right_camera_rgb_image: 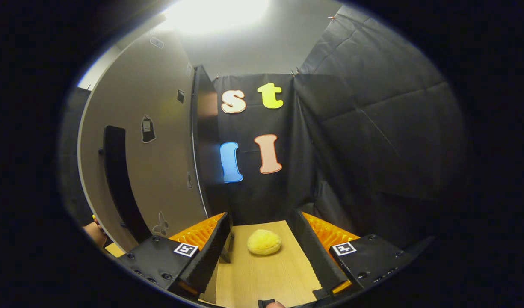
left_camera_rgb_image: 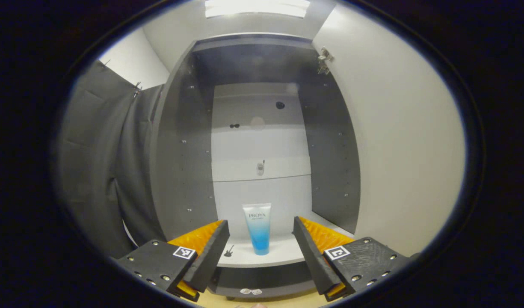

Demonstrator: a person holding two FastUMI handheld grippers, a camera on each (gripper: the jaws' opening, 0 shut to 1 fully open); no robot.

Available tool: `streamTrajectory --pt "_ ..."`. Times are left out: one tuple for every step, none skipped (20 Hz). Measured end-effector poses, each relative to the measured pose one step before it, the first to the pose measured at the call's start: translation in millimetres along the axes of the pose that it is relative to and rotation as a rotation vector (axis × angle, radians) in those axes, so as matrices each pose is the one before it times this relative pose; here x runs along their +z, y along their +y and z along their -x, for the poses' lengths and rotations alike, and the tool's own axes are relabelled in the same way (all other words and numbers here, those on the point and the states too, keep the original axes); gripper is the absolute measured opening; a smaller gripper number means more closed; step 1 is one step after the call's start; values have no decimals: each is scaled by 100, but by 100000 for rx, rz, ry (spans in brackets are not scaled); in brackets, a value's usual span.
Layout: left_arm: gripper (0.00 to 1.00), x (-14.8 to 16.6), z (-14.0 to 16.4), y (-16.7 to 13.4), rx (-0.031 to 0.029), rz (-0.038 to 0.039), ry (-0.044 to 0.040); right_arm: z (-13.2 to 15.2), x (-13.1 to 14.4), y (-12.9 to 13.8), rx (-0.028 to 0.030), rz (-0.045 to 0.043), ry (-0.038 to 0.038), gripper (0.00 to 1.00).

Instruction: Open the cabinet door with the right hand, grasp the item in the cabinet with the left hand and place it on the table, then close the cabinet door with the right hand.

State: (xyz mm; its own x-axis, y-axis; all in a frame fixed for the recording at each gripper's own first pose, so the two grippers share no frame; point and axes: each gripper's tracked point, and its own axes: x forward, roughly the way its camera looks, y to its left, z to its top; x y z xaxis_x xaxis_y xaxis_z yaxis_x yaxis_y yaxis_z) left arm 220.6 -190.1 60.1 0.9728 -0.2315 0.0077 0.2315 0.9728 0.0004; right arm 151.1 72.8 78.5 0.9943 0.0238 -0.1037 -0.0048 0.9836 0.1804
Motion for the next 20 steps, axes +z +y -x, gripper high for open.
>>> streamTrajectory --pt "93 -582 -953 230 -436 464 970 -400 -80 68 -1448 -5 139 98" --pt "93 -490 -888 148 -572 698 1016 -273 -150 13 -1501 204 481 98" --pt "94 -613 -1046 104 -648 619 1176 -316 -253 -29 -1347 293 714 98" --pt "93 -399 -804 44 -771 489 946 -134 -279 -22 -1494 190 723 98" --pt "92 -301 -697 54 -564 225 689 -164 -180 42 -1229 130 611 98" --pt "93 -451 -816 77 -465 -175 776 -68 -113 101 -1036 19 446 98" --pt "91 -417 -734 69 -147 -419 861 -160 -302 129 -900 26 534 98" --pt "93 -425 -725 10 -62 -346 930 -100 -210 47 -837 -12 649 98" --pt "93 -547 -477 20 -132 65 962 -165 -190 34 -643 -120 570 98" --pt "94 -407 -478 -43 -183 104 973 -170 -126 29 -544 -78 474 98" --pt "94 -434 -570 -69 -432 64 1110 -144 -58 113 -461 -43 381 98" --pt "94 -345 -386 -23 -166 -10 848 -42 -42 40 -203 17 354 98" --pt "91 -317 -393 12 229 -156 744 -114 -111 46 -222 67 265 98" --pt "91 -230 -150 -41 108 -156 756 9 -58 57 -8 50 95 98" --pt "93 -263 -216 -173 -448 228 573 2 -43 75 264 56 87 98" --pt "82 -240 -46 -33 180 665 440 -77 78 102 244 76 -17 98" --pt "72 -252 -12 183 471 621 535 -4 40 60 390 134 -21 98" --pt "61 29 -92 66 992 406 -225 -20 31 2 294 243 -136 93" --pt "51 69 -49 71 45 586 -120 -42 -12 -12 326 258 -145 93" --pt "50 23 442 -85 -240 772 60 168 10 -110 368 227 -91 98"
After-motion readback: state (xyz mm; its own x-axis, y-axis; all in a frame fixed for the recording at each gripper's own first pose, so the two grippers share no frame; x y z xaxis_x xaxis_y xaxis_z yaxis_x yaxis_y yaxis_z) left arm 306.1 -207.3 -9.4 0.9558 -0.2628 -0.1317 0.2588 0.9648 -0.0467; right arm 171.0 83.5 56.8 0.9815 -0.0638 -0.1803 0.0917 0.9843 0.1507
